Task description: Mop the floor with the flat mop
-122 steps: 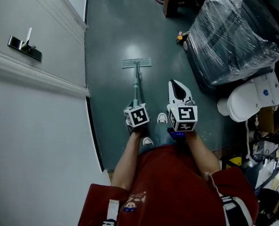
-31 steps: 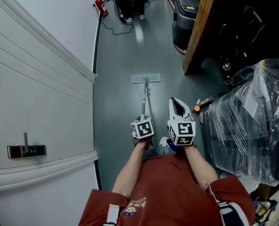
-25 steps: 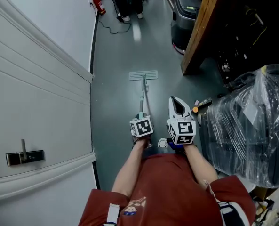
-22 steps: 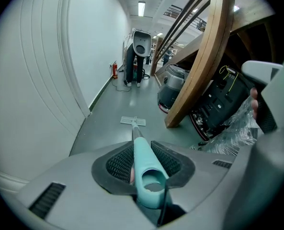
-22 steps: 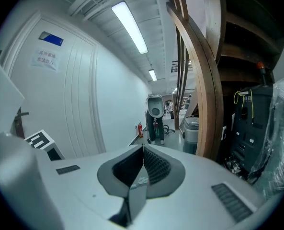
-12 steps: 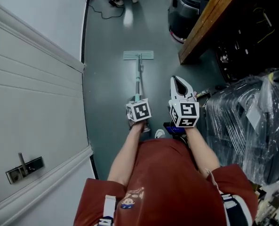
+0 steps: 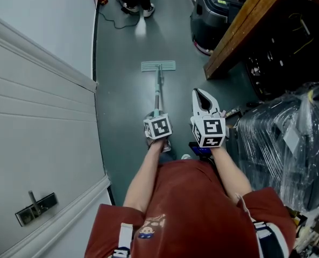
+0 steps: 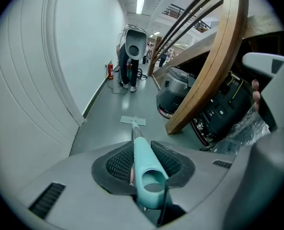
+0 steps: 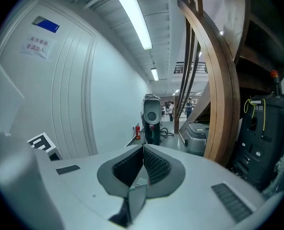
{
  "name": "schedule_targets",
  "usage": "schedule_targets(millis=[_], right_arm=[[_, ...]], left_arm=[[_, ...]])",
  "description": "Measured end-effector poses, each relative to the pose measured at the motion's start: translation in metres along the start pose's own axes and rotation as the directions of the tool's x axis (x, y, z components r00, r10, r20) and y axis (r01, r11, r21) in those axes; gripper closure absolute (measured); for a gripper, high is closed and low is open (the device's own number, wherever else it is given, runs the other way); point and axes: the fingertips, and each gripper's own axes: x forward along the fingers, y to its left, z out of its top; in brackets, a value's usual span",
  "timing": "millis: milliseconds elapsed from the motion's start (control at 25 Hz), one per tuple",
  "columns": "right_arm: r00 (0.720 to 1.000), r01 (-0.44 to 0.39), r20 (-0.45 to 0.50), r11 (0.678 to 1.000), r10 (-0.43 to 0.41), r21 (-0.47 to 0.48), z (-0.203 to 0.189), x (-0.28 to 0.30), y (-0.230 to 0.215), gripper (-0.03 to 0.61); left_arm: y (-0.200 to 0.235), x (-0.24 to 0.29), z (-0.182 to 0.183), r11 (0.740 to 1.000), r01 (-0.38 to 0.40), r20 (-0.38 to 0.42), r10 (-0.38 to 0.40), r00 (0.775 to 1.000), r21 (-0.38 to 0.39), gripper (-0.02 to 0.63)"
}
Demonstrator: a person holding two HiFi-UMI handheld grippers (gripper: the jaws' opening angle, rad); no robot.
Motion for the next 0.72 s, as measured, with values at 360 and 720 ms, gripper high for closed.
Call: schedule_targets(millis=[360,720], right_arm=[[1.000,0.022,-0.006,1.000,-0.022,0.001,0.003,0.001,-0.003,0.560],[1.000,0.023,0.009,1.000,-0.023,-0.003,0.002,-0.020,-0.011,0.560]], left_arm=[[0.001,0.007,0.010,1.000,0.000,0.005,0.000,1.000,-0.005,0.489],[-0.010,-0.001,-0.012,1.000,-0.002,-0.008,0.002,1.000,-0.007,0.489]])
